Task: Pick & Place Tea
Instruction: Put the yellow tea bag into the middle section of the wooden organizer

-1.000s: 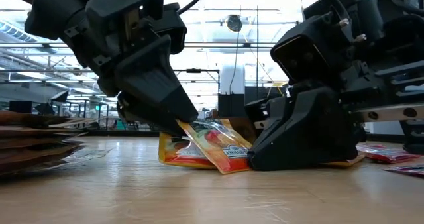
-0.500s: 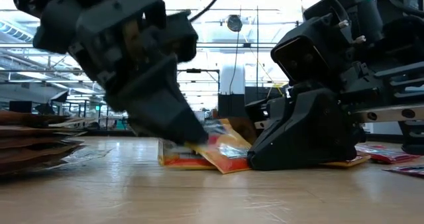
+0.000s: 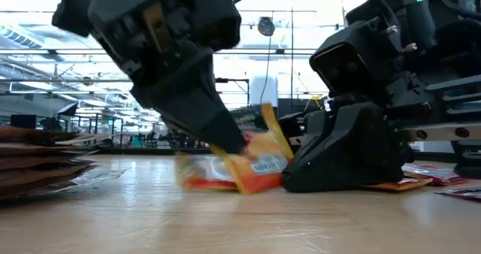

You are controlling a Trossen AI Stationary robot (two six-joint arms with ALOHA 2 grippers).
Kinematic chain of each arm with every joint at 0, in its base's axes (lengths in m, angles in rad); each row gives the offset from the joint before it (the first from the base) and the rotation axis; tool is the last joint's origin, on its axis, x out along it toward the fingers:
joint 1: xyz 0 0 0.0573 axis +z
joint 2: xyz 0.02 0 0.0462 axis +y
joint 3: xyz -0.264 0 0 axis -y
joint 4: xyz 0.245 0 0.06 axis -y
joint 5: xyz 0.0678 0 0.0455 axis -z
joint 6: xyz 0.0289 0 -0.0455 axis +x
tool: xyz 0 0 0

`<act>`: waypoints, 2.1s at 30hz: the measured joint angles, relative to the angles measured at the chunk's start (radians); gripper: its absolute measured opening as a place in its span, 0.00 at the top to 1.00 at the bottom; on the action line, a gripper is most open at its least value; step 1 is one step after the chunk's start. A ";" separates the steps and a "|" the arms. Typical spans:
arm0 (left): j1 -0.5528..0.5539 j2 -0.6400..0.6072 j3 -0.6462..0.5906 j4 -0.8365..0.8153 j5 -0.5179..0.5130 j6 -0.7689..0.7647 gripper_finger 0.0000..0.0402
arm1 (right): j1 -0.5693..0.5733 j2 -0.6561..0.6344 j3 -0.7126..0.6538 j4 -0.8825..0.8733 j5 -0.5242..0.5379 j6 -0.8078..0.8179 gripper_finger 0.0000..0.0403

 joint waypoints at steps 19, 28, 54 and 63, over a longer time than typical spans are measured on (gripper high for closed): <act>-0.124 -0.183 0.000 -0.151 -0.291 0.195 0.99 | 0.009 -0.461 -0.012 -0.161 0.199 0.047 0.69; -0.116 -0.183 0.000 -0.157 -0.297 0.170 0.99 | -0.083 -0.524 0.034 -0.420 0.074 0.226 0.53; -0.056 -0.145 -0.001 -0.123 -0.259 0.172 0.99 | -0.102 -0.408 0.199 -0.634 0.123 0.195 0.50; -0.047 -0.145 -0.001 -0.120 -0.259 0.171 0.99 | -0.095 -0.408 0.199 -0.602 0.116 0.154 0.62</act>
